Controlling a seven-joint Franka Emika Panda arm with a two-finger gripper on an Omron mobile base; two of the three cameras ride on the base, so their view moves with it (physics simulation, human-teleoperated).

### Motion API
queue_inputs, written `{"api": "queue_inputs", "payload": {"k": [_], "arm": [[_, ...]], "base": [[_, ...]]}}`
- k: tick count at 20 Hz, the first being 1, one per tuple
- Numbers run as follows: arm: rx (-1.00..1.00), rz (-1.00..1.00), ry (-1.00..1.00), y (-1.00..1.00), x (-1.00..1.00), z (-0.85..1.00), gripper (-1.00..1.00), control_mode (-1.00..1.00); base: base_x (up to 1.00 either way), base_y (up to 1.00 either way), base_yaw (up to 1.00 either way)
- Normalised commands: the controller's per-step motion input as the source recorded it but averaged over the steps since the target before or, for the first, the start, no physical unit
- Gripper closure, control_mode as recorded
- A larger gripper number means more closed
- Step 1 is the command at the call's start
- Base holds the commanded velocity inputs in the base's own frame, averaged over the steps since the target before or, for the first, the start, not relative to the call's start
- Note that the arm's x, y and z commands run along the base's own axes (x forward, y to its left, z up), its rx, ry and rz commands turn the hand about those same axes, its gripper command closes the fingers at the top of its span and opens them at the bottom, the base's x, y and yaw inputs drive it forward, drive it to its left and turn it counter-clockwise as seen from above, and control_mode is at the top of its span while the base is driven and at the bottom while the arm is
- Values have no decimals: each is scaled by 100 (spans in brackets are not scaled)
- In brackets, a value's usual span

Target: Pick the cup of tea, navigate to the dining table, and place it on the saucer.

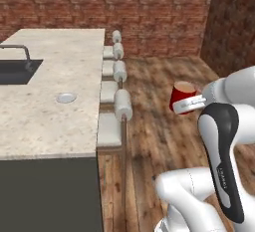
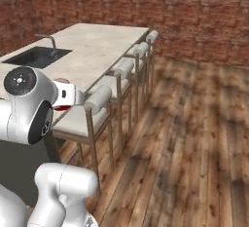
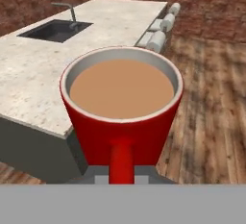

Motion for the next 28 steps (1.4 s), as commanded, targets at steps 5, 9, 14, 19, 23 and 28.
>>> {"api": "queue_inputs", "payload": {"k": [5,9,14,19,23,28], "arm": [[0,0,0,0,0,0,100,100],[0,0,0,0,0,0,100,100],[0,0,0,0,0,0,100,100],[0,0,0,0,0,0,100,100],[0,0,0,0,0,0,100,100],[0,0,0,0,0,0,100,100]], "base": [[56,-62,74],[53,-64,72],[38,-91,53],[11,-99,35],[24,-82,41],[51,-56,53]]}}
